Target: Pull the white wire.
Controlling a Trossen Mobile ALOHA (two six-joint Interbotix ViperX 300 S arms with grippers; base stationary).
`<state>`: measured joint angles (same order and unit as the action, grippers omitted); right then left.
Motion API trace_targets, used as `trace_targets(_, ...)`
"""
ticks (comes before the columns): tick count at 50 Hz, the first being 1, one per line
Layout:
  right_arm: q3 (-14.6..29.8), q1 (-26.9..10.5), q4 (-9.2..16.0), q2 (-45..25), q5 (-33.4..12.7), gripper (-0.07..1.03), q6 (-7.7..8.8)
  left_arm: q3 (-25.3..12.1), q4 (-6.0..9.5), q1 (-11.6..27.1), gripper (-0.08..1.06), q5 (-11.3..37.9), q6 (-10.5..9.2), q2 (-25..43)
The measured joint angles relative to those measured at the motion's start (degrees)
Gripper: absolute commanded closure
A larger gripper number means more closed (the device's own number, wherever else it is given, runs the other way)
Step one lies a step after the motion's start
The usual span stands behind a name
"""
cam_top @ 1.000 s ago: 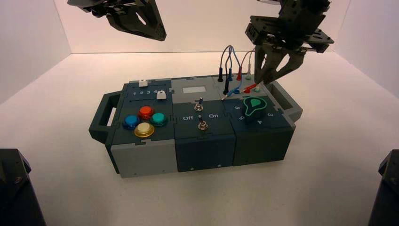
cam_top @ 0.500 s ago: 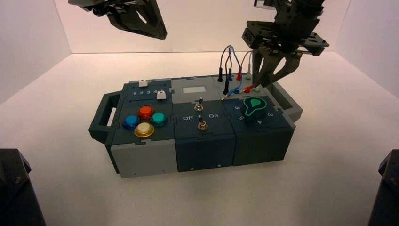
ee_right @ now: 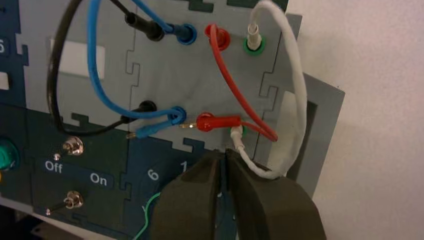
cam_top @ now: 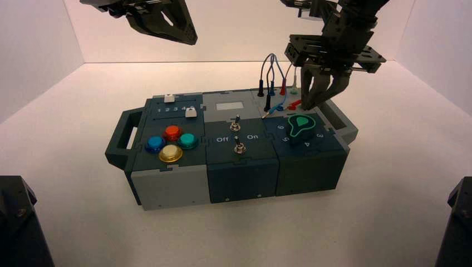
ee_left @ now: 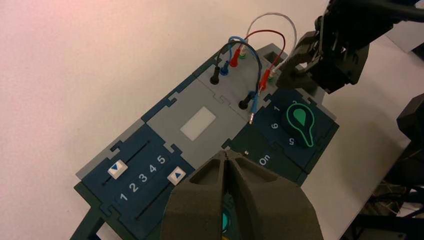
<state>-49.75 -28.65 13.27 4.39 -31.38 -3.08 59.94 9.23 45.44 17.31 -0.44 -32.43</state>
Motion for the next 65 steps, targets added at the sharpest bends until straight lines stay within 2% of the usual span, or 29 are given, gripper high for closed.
trace_targets(1,0.00,0.00,0.00,0.00,-0.18,0.60,0.00,0.00,0.00,-0.09,1.01,0.00,-0.09,-0.09)
trace_targets(3,0.00,0.00,0.00,0.09,-0.53,0.58,0.00,-0.09,0.00,-0.09,1.01,0.00,0.00,-0.18)
trace_targets(17,0.18,0.00,-0.09,0.35,-0.35,0.61,-0.18,0.00,0.00,-0.09,1.01,0.00,0.00,-1.14)
trace_targets(50,2.29,0.35,-1.32,-0.09,0.26,0.62,-0.18,0.00,0.00,-0.09,1.01,0.00,0.00,-2.99)
trace_targets(59,2.64,0.44,-1.58,-0.62,0.26,0.72,-0.26,-0.09,0.00,-0.09,1.01,0.00,0.00,-3.08)
trace_targets(63,2.64,0.53,-1.67,-0.70,0.26,0.88,-0.18,0.00,0.00,0.00,1.01,0.09,0.00,-3.34)
trace_targets(65,2.64,0.62,-1.67,-0.70,0.26,0.92,-0.18,0.00,0.00,0.00,1.01,0.00,0.00,-3.43)
